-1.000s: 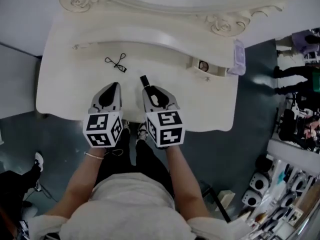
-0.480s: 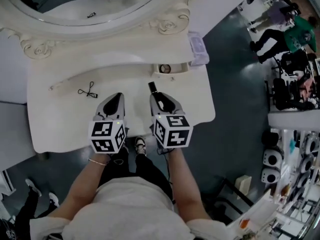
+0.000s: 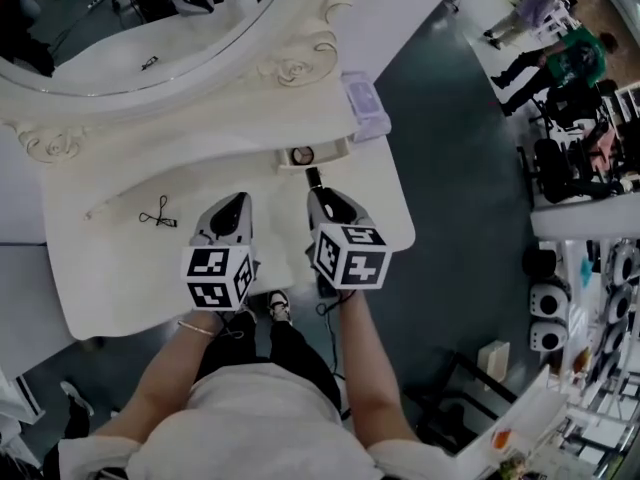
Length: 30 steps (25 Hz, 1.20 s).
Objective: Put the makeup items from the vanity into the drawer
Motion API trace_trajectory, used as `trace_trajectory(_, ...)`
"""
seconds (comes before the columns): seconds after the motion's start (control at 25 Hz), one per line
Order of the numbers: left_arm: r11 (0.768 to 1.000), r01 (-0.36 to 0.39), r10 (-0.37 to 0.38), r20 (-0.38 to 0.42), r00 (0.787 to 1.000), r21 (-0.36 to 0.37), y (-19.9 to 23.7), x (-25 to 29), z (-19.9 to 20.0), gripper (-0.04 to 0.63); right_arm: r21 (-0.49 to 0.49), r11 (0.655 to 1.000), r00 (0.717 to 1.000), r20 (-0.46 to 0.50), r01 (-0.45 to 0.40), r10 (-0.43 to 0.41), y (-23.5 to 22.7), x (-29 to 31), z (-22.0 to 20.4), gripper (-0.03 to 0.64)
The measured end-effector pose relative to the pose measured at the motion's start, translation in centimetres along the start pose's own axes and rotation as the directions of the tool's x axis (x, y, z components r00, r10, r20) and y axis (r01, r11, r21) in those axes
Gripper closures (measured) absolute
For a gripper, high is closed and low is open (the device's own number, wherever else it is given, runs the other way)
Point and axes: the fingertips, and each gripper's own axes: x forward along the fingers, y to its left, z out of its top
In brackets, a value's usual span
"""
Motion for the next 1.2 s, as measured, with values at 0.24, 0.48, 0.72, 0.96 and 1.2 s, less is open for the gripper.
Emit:
trace_trajectory(0.24,1.0,0.017,-0.017,-0.011,1.0,-0.002,-0.5,1.7,0.5,0.594,-0.015,0.999,0.997,-0.061,0.045,-0.046,-2.2,1.2,0.8,0.517)
trace_trajectory(0.48,1.0,0.017,-0.018,-0.025,1.0,-0.024,-0.1,3.1,0.3,0.594,-0.033,0.995,0.987,-0.135,0.089,-0.093,-3.8,3.1,1.8,0.517)
trace_trajectory(0.72,0.999,0.012,-0.013,-0.031,0.999,-0.034,0.7,3.8,0.4,0.594,-0.025,0.993,0.968,-0.221,0.118,-0.12,-4.7,4.6,2.4,0.517)
trace_trajectory(0.96,0.998,-0.007,0.005,-0.021,1.0,-0.057,1.7,3.9,1.1,0.594,-0.066,0.988,0.937,-0.314,0.136,-0.15,-5.4,5.9,2.6,0.517)
trace_trajectory(1.2,0.997,-0.02,0.02,-0.011,1.0,-0.077,2.7,3.7,1.2,0.594,-0.129,0.984,0.897,-0.41,0.12,-0.163,-6.1,6.0,2.7,0.517)
